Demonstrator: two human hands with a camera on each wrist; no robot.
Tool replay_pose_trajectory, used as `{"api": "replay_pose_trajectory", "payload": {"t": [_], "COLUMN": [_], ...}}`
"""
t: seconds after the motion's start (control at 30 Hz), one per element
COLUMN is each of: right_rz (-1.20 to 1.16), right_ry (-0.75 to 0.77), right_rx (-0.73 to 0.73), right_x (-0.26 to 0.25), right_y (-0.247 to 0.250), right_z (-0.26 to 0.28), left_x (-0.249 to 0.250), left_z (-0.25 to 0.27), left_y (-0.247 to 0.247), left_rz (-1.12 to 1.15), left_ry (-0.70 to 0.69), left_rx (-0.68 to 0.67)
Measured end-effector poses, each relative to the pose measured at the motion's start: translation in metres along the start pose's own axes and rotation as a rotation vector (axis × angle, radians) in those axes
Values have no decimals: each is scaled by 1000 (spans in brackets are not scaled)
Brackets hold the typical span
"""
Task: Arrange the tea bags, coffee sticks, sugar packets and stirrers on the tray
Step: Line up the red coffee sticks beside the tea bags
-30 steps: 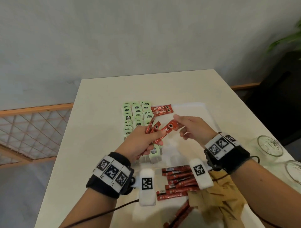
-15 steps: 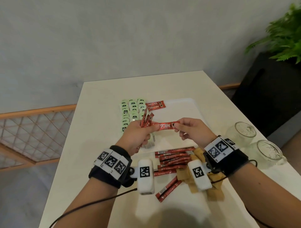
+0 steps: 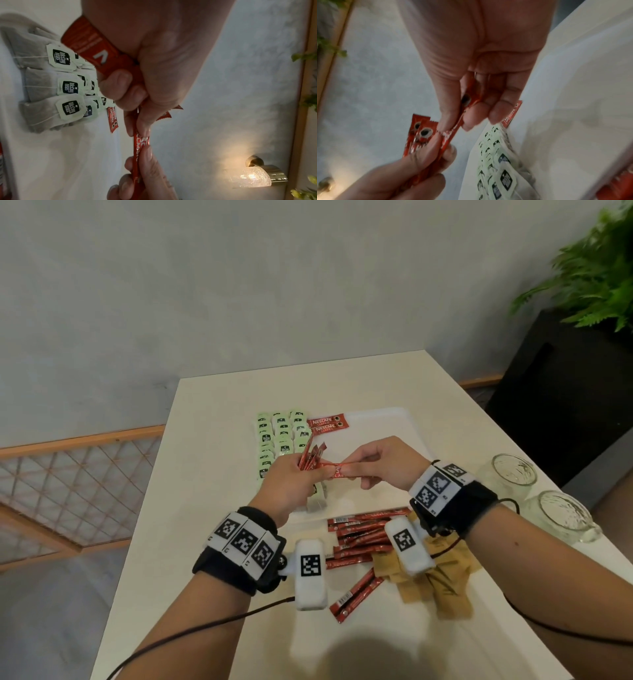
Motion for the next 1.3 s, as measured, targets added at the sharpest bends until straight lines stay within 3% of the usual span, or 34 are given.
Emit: {"api": "replay_pose_trajectory", "payload": {"t": [0.27,0.4,0.57,0.87,1.3], "right_rz": [-224,-141,102,88,26], "right_ry": [-79,-99,-279,-379,-388], "right_rx": [102,177,258,281,344], "right_x": [15,26,54,54,48], "right_y": [30,47,69,64,64], "right_z": [-32,-63,-106,-159,-180], "left_x": [-2,1,3,-7,-21], "left_z": [-29,-48,-60,-63,-64], "left_y": [16,23,38,41,42], "left_rz": [60,98,225,337,355], "left_ry": [44,73,134,158,194], "left_rx": [49,50,94,77,92]}}
Point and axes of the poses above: each hand's wrist, its own z-axis away from the middle knuckle, its own y-axis out of the back of the hand, x = y × z, the point moved 1 cm from there along -z, towards the middle knuckle, and after that the axes turned 7 degrees about -x, right-handed, at the moved point
